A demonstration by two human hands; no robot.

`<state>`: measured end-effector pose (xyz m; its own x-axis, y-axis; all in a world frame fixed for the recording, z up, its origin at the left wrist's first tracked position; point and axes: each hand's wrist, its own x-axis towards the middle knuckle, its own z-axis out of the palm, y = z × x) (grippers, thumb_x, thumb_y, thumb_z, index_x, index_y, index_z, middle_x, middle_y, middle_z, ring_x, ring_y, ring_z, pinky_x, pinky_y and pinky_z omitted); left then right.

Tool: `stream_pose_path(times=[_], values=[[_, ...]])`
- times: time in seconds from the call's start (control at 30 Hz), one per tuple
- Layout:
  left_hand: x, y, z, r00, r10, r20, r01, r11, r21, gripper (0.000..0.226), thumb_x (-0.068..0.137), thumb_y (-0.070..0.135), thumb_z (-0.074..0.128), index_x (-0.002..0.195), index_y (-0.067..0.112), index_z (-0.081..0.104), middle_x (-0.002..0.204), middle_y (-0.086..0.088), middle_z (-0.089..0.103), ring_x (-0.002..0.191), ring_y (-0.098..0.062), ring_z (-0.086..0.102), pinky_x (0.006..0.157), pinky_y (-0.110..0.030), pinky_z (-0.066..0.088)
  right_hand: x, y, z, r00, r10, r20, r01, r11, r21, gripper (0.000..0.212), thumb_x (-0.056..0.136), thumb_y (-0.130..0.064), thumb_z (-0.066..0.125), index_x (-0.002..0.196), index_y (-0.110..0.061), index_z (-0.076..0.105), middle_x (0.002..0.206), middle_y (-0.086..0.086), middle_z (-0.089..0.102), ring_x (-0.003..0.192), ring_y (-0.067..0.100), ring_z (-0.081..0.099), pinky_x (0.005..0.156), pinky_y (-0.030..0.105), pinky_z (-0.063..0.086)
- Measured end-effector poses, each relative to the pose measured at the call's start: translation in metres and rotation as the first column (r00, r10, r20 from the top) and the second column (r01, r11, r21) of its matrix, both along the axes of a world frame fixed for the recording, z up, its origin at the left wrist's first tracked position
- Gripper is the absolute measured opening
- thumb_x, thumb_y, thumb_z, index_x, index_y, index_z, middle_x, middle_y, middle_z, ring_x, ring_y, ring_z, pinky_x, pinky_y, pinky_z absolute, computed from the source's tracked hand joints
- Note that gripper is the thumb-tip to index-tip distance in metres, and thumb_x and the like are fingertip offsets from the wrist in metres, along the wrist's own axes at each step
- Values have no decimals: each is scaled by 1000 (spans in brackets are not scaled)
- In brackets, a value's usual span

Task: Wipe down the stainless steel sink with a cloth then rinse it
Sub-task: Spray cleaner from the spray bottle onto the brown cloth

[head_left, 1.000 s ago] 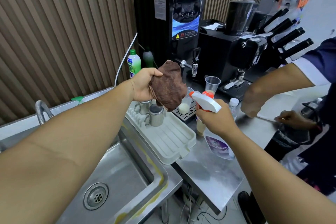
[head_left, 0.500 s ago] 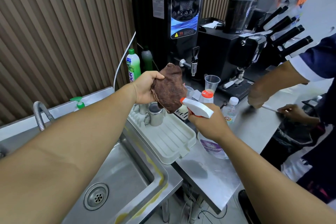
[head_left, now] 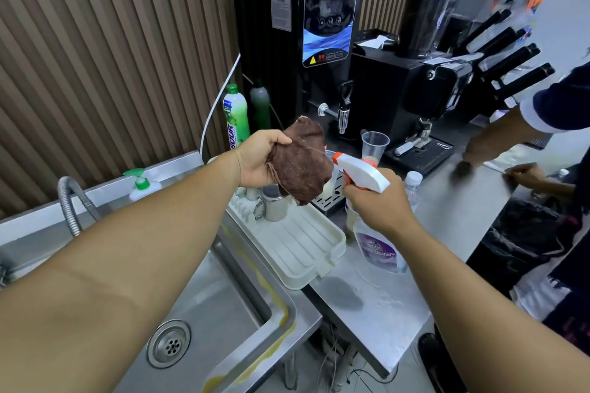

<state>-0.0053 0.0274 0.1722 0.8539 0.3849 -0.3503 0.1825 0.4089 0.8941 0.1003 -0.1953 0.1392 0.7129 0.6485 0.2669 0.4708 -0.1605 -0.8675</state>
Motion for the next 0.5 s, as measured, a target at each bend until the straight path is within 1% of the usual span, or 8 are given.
stream_pose_path(times=[0.07,0.13,0.2,0.3,0.37,0.4,0.47,0.5], values=[[2,1,0,1000,0,24,1,1000,-20,34,93,24,43,112,5,64,102,-12,73,87,-26,70,80,-33,57,3,-2,-11,1000,-16,7,16,999,-39,10,73,-20,61,78,-13,67,65,3,60,59,15,53,57,32,44],[4,1,1,999,5,44,-4,999,-39,35,94,24,40,110,5,65,100,-11,73,83,-26,71,74,-31,58,8,-6,-20,998,-41,-41,39,998,-49,6,72,-20,62,69,-15,62,60,-2,57,57,16,50,57,33,41],[7,0,2,999,12,50,-10,999,-40,34,95,24,39,106,5,66,96,-11,73,78,-25,71,68,-29,59,15,-10,-28,994,-72,-81,67,996,-61,11,72,-21,63,63,-18,58,57,-5,55,56,16,48,57,34,40],[10,-2,1,999,15,35,-14,1000,-29,33,94,25,40,108,6,64,99,-11,72,82,-25,69,74,-30,57,19,-16,-30,989,-119,-92,111,991,-80,13,69,-28,62,63,-17,58,58,-2,56,57,17,48,57,35,40],[13,-3,0,1000,17,25,-17,1000,-18,34,94,25,40,111,7,64,101,-11,72,84,-26,69,77,-32,56,20,-17,-28,991,-110,-82,105,992,-70,14,67,-31,59,63,-18,57,58,-1,56,56,17,48,57,34,40],[15,-5,-1,999,19,26,-19,1000,-17,35,94,24,40,114,6,63,104,-12,71,87,-26,69,81,-34,54,19,-18,-27,992,-98,-81,92,994,-65,12,69,-28,61,61,-21,57,57,-3,55,55,16,47,56,33,39],[18,-7,-2,999,26,33,-26,1000,-15,38,93,24,41,121,6,60,115,-13,69,98,-29,66,92,-37,50,15,-19,-25,996,-47,-75,43,998,-52,19,74,-19,64,59,-28,58,55,-8,54,55,14,48,56,31,39],[20,-7,-1,999,32,34,-31,999,-15,40,93,23,41,124,6,59,122,-14,66,104,-30,63,96,-39,48,13,-18,-26,998,-22,-57,19,998,-57,20,75,-16,64,60,-28,59,55,-8,54,56,15,49,56,31,39]])
